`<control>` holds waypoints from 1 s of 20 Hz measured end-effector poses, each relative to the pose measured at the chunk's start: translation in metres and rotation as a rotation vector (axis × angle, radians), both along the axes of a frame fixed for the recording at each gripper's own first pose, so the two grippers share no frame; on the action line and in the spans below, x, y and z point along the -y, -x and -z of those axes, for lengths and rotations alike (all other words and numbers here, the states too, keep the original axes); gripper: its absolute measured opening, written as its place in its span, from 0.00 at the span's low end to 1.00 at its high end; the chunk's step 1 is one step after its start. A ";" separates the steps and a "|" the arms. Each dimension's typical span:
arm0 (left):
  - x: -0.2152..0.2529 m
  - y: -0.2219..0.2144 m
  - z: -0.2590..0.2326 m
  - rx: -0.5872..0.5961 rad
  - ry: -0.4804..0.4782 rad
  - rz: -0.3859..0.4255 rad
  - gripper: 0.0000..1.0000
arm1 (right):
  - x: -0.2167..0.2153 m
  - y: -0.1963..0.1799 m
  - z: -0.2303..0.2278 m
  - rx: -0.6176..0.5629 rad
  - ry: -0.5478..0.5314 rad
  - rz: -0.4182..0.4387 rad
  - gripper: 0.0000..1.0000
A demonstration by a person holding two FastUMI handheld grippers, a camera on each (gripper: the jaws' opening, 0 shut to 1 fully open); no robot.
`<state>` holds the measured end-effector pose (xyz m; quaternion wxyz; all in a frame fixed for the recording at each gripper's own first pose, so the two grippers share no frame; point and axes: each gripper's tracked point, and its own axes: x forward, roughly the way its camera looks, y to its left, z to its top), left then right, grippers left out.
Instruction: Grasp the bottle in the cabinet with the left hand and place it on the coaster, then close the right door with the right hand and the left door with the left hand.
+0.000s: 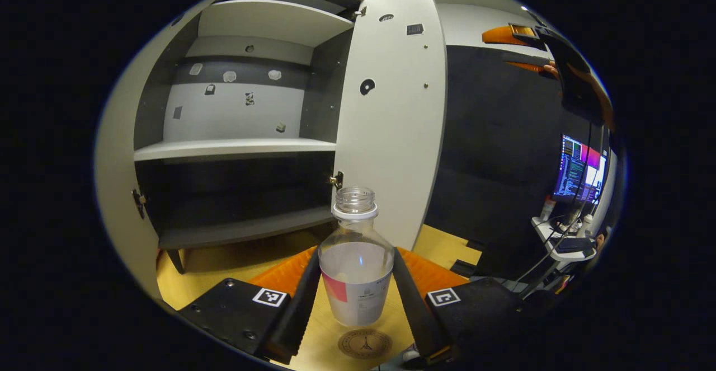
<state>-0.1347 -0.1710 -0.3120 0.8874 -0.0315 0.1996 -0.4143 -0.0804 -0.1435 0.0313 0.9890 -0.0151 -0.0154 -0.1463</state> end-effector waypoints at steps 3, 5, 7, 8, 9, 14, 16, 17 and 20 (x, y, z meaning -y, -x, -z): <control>-0.002 0.010 0.023 -0.079 0.015 -0.010 0.76 | 0.001 0.001 -0.003 0.001 0.002 -0.003 0.95; -0.004 0.013 0.038 -0.118 0.016 -0.026 0.77 | 0.002 0.002 -0.006 0.003 0.011 -0.003 0.95; -0.006 0.015 0.052 -0.141 0.008 -0.034 0.77 | 0.002 0.003 -0.009 0.005 0.019 -0.004 0.98; -0.007 0.016 0.059 -0.153 -0.003 -0.035 0.77 | 0.002 0.003 -0.009 0.004 0.022 -0.005 0.95; -0.007 0.017 0.064 -0.160 -0.010 -0.034 0.77 | 0.002 0.003 -0.010 0.003 0.025 -0.007 0.95; -0.003 0.027 0.094 -0.191 -0.048 -0.040 0.77 | 0.000 0.003 -0.008 -0.008 0.045 -0.017 0.95; -0.005 0.031 0.106 -0.198 -0.079 -0.046 0.77 | 0.001 0.003 -0.008 -0.007 0.051 -0.017 0.95; -0.006 0.031 0.110 -0.203 -0.093 -0.052 0.77 | 0.002 0.003 -0.008 -0.007 0.052 -0.016 0.95; -0.008 0.030 0.112 -0.199 -0.079 -0.078 0.77 | 0.004 0.002 -0.005 -0.016 0.055 -0.015 0.95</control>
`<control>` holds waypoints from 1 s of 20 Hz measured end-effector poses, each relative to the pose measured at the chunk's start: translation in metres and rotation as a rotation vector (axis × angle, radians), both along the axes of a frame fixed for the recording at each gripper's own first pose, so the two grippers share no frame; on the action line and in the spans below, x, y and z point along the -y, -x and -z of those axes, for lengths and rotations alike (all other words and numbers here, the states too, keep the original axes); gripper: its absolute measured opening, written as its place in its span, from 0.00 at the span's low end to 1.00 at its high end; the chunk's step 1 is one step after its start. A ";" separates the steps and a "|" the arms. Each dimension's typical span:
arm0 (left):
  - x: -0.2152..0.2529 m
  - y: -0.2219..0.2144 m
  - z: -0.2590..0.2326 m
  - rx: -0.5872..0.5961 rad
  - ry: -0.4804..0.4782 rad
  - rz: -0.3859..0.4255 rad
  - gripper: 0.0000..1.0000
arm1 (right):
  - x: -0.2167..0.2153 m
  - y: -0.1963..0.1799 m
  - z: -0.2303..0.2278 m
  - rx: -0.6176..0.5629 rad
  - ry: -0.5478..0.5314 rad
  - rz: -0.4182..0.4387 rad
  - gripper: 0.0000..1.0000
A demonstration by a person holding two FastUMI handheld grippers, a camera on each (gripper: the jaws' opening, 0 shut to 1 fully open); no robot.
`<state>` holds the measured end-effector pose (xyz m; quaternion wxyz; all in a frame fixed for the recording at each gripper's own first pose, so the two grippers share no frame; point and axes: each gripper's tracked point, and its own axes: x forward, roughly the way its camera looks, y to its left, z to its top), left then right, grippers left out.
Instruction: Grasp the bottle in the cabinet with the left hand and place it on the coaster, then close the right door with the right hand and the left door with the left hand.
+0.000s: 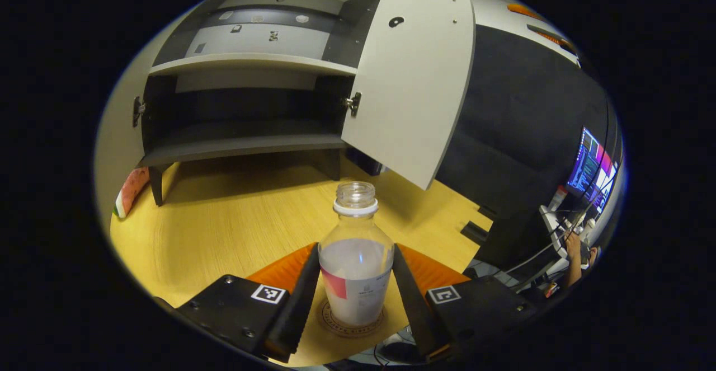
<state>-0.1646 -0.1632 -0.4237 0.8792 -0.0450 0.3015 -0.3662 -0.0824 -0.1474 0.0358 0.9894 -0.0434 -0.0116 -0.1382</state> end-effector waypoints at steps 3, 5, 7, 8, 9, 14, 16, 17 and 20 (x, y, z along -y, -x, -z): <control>-0.001 0.000 0.000 -0.017 0.007 -0.021 0.78 | -0.002 -0.005 0.002 -0.007 0.008 -0.008 0.95; -0.003 0.001 -0.001 -0.019 0.004 -0.019 0.79 | -0.006 -0.009 0.004 -0.010 0.015 -0.019 0.95; -0.004 0.006 -0.001 -0.022 -0.013 0.000 0.79 | -0.011 -0.014 0.007 -0.014 0.019 -0.031 0.96; -0.004 0.008 -0.002 -0.017 -0.028 0.013 0.80 | -0.012 -0.017 0.008 -0.016 0.020 -0.038 0.96; -0.006 0.012 -0.002 -0.017 -0.041 0.023 0.80 | -0.014 -0.018 0.009 -0.018 0.019 -0.045 0.96; -0.005 0.025 0.001 -0.011 -0.103 0.085 0.82 | -0.020 -0.029 0.015 -0.020 0.014 -0.067 0.96; 0.000 0.027 0.000 -0.029 -0.096 0.088 0.82 | -0.021 -0.033 0.017 -0.022 0.018 -0.071 0.96; 0.001 0.029 0.001 -0.039 -0.096 0.085 0.82 | -0.021 -0.033 0.016 -0.021 0.021 -0.073 0.95; 0.003 0.027 -0.004 -0.044 -0.088 0.071 0.83 | -0.020 -0.037 0.017 -0.017 0.021 -0.078 0.95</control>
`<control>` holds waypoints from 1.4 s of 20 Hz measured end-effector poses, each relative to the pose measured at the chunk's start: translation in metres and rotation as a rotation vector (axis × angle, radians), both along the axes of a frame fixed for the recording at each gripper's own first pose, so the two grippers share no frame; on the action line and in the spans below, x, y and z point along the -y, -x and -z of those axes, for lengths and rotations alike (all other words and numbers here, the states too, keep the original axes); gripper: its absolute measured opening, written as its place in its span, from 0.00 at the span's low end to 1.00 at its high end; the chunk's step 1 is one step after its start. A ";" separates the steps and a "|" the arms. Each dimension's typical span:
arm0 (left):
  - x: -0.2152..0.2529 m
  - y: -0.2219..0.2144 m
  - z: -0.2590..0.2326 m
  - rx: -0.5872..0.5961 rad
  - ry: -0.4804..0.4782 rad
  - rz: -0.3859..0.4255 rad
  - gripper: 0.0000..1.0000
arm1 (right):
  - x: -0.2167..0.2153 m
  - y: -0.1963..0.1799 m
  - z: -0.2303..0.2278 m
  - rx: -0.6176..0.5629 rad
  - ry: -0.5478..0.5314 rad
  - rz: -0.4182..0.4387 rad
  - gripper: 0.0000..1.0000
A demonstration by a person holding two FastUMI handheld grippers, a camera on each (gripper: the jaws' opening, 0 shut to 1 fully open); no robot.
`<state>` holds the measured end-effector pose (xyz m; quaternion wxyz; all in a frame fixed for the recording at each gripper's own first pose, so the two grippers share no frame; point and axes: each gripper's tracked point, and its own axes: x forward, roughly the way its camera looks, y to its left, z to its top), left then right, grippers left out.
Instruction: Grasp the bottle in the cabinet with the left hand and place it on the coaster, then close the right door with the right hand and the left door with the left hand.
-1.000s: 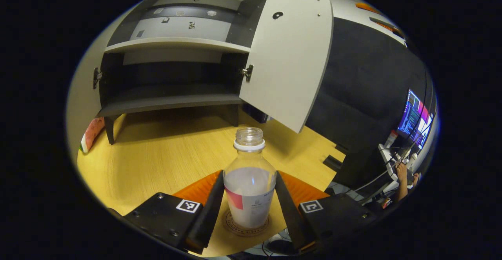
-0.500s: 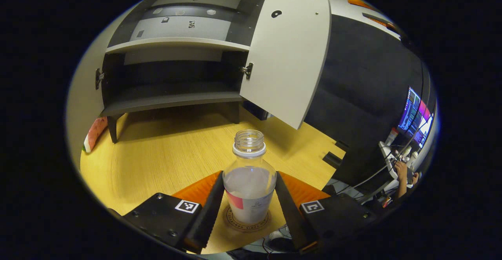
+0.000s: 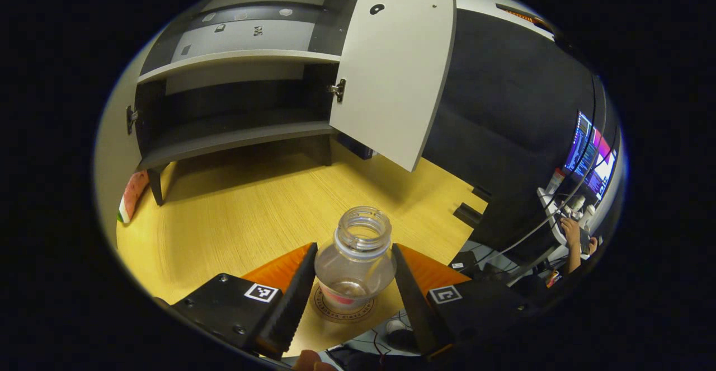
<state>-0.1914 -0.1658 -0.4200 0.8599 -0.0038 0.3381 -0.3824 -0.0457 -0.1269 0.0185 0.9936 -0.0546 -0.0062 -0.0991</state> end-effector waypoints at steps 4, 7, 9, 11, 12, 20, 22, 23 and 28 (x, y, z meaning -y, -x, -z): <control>0.000 -0.004 -0.010 0.018 0.003 -0.006 0.83 | 0.004 -0.001 0.002 0.002 -0.014 0.004 0.95; -0.001 -0.009 -0.020 0.036 0.002 -0.006 0.83 | 0.008 0.000 0.003 0.008 -0.028 0.007 0.96; 0.002 -0.012 -0.029 0.055 0.013 -0.002 0.83 | 0.009 0.000 0.003 0.011 -0.037 0.009 0.94; 0.005 -0.014 -0.038 0.080 0.012 0.006 0.83 | 0.011 0.001 0.004 0.012 -0.047 0.011 0.96; 0.006 -0.015 -0.043 0.093 0.015 0.010 0.83 | 0.012 0.002 0.005 0.013 -0.053 0.012 0.96; 0.023 -0.031 -0.101 0.181 0.099 0.005 0.83 | 0.020 0.003 0.008 0.014 -0.075 0.019 0.96; 0.025 -0.042 -0.122 0.221 0.116 -0.008 0.83 | 0.022 0.002 0.009 0.013 -0.081 0.019 0.96; 0.026 -0.046 -0.134 0.243 0.135 -0.015 0.83 | 0.023 0.001 0.010 0.012 -0.085 0.018 0.96; 0.023 -0.078 -0.199 0.353 0.183 -0.087 0.88 | 0.024 -0.006 0.015 0.003 -0.100 0.007 0.96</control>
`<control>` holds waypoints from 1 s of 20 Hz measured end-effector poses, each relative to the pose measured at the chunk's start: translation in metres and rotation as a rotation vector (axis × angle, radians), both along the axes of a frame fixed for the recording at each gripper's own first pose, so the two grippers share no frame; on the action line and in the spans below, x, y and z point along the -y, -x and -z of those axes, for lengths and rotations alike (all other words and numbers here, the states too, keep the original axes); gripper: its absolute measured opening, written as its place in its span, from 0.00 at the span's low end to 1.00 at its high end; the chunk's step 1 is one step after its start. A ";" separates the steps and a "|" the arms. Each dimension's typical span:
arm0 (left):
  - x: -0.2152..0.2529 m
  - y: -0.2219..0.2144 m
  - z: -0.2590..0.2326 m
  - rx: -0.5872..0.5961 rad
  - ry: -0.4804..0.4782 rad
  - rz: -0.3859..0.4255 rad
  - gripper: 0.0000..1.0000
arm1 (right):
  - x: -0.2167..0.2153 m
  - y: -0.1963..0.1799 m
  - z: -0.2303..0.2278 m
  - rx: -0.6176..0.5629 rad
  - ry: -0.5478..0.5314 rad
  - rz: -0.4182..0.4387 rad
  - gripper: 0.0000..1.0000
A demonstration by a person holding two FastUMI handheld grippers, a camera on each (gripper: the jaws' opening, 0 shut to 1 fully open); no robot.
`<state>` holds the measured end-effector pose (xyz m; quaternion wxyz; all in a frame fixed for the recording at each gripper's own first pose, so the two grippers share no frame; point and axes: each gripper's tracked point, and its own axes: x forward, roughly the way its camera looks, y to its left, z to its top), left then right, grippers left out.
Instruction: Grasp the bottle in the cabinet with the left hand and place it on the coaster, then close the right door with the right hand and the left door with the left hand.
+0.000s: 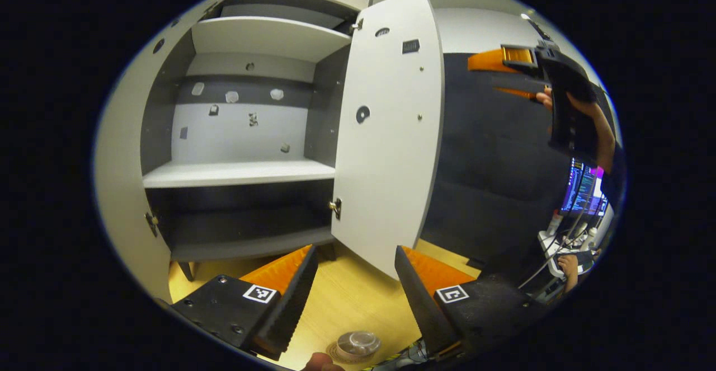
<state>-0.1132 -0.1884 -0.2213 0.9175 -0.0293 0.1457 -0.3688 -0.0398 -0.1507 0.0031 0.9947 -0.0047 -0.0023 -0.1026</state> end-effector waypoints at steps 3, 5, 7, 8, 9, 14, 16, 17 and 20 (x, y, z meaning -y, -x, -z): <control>-0.010 -0.016 -0.038 0.050 0.019 -0.072 0.88 | -0.002 -0.006 0.005 -0.008 -0.005 -0.011 0.96; -0.022 -0.026 -0.063 0.076 0.050 -0.131 0.88 | -0.002 -0.011 0.009 -0.016 -0.010 -0.017 0.96; -0.041 -0.037 -0.080 0.103 0.049 -0.211 0.94 | 0.001 -0.015 0.013 -0.026 -0.012 -0.010 0.96; -0.053 -0.042 -0.086 0.121 0.037 -0.252 0.97 | 0.002 -0.017 0.017 -0.033 -0.014 -0.008 0.96; -0.064 -0.046 -0.093 0.140 0.030 -0.291 0.97 | 0.003 -0.020 0.020 -0.041 -0.019 -0.008 0.96; -0.118 -0.053 -0.099 0.149 -0.015 -0.437 0.97 | -0.004 -0.033 0.034 -0.077 -0.025 -0.039 0.94; -0.138 -0.052 -0.101 0.150 -0.021 -0.490 0.96 | -0.009 -0.038 0.038 -0.087 -0.020 -0.056 0.96; -0.145 -0.052 -0.102 0.150 -0.017 -0.510 0.96 | -0.011 -0.040 0.039 -0.093 -0.020 -0.064 0.96; -0.165 -0.049 -0.097 0.130 -0.011 -0.565 0.96 | -0.013 -0.045 0.041 -0.103 -0.008 -0.073 0.96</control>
